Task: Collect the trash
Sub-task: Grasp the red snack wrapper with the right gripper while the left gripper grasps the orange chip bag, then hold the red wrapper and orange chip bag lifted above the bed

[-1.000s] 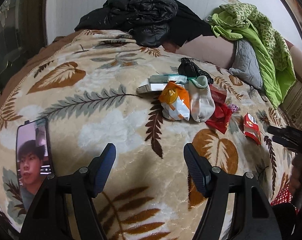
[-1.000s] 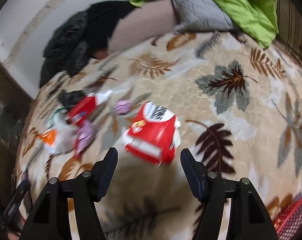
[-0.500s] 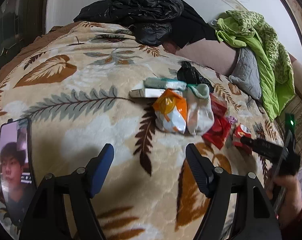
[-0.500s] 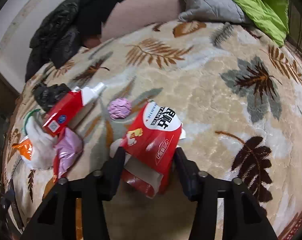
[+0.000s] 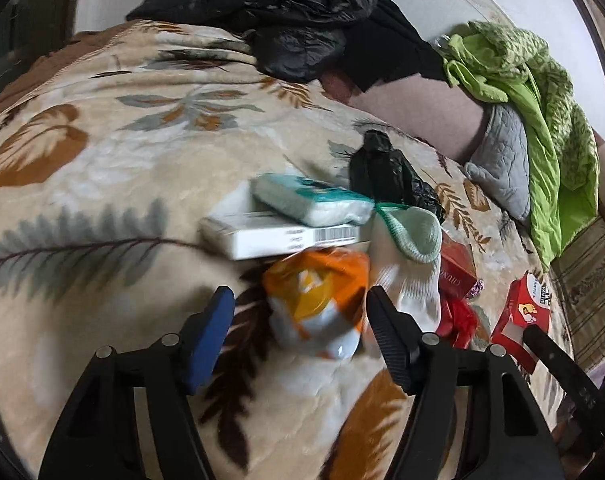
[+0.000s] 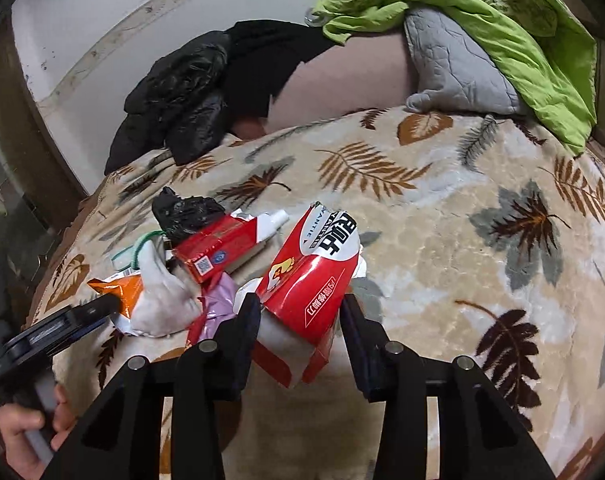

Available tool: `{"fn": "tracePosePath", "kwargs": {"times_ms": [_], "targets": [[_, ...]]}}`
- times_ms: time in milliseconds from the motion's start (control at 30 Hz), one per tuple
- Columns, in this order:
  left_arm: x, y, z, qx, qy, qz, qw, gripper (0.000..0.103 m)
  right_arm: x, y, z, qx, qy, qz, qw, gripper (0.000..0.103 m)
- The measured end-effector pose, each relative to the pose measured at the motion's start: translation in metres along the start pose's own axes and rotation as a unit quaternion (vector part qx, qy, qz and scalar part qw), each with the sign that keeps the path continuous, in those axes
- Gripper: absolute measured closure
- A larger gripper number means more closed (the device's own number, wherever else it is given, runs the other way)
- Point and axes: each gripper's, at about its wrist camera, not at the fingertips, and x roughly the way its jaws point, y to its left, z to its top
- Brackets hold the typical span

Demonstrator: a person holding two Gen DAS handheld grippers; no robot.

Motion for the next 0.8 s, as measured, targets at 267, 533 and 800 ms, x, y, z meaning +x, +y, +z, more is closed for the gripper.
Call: {"fn": "tracePosePath", "kwargs": {"times_ms": [267, 533, 800], "targets": [[0.014, -0.012, -0.003, 0.027, -0.002, -0.019, 0.9994, 0.056, 0.006, 0.013, 0.0, -0.029, 0.0, 0.004, 1.0, 0.059], [-0.032, -0.025, -0.018, 0.071, -0.051, 0.019, 0.9959, 0.056, -0.021, 0.048, -0.012, -0.107, -0.046, 0.005, 0.993, 0.059], [-0.1, -0.038, -0.043, 0.105, -0.109, 0.05, 0.9872, 0.056, -0.054, 0.069, -0.037, -0.136, -0.077, 0.023, 0.987, 0.059]]}}
